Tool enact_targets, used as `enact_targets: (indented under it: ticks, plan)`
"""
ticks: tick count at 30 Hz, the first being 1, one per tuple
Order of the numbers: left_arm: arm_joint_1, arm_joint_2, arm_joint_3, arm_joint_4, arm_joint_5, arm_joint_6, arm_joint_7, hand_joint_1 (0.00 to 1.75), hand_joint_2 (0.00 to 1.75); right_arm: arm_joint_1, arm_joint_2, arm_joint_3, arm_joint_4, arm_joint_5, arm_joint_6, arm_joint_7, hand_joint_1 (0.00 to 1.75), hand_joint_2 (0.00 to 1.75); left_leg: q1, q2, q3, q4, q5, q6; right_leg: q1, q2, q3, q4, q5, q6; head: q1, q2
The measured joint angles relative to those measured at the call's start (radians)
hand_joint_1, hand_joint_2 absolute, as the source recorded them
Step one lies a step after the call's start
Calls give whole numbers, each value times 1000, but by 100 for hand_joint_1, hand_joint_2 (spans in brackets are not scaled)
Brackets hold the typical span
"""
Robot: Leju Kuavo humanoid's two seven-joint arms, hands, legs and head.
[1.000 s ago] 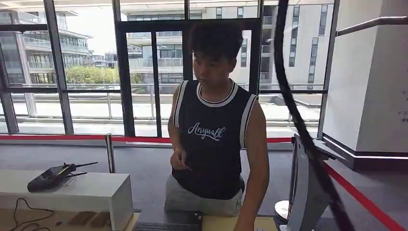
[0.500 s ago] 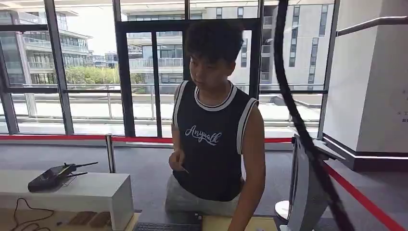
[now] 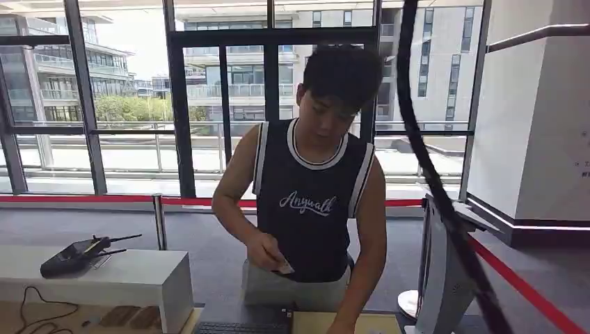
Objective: Pass the card to the sensor for recognition and then transmit it.
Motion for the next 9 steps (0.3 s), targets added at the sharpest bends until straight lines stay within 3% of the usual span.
enact_targets:
  ticks: [9]
  plan:
    - [39,0,18,-15,43,-76,-29,0,175,36,15,9,-10,-199,43,-54,0,175,0,0,1,0,0,0,0,0,1,0,-1,-1,0,0]
